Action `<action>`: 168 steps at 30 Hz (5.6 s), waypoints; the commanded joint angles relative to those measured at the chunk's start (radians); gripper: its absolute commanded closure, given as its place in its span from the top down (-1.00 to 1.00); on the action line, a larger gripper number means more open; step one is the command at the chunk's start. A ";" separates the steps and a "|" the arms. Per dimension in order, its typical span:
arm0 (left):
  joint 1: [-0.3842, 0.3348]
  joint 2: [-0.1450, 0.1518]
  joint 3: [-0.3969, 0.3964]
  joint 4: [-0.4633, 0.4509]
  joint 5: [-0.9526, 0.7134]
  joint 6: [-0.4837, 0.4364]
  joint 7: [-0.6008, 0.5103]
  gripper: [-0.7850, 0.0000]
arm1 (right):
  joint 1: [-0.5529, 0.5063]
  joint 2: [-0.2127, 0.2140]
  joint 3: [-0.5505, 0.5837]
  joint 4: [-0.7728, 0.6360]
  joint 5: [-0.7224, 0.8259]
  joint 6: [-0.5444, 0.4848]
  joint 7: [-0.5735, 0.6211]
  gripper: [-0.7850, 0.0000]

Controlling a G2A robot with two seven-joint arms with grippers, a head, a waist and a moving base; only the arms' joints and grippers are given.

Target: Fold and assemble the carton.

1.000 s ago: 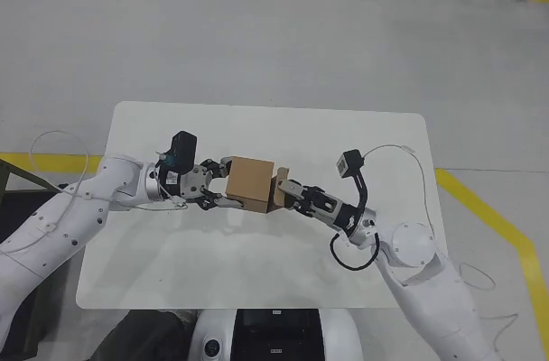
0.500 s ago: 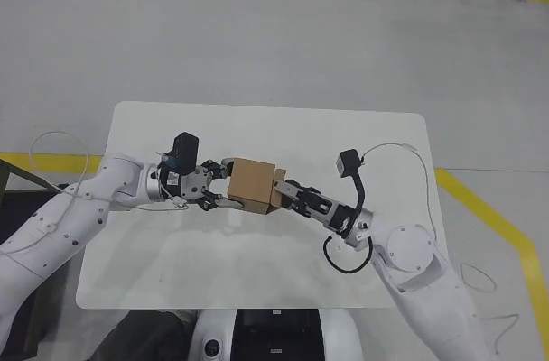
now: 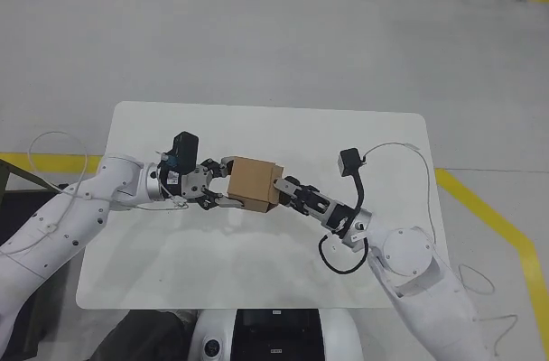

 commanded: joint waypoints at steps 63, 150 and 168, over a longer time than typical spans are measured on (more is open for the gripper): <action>0.028 -0.011 -0.035 0.000 -0.004 0.000 -0.046 0.15 | -0.032 -0.020 -0.053 -0.100 -0.080 0.042 -0.166 1.00; 0.181 -0.072 -0.374 0.198 -0.149 0.018 -0.217 1.00 | -0.152 -0.003 0.177 0.040 -0.244 -0.313 -0.223 1.00; 0.384 -0.004 -0.646 0.063 -0.185 0.000 -0.359 1.00 | -0.194 0.012 0.281 0.037 -0.684 -0.258 -0.378 1.00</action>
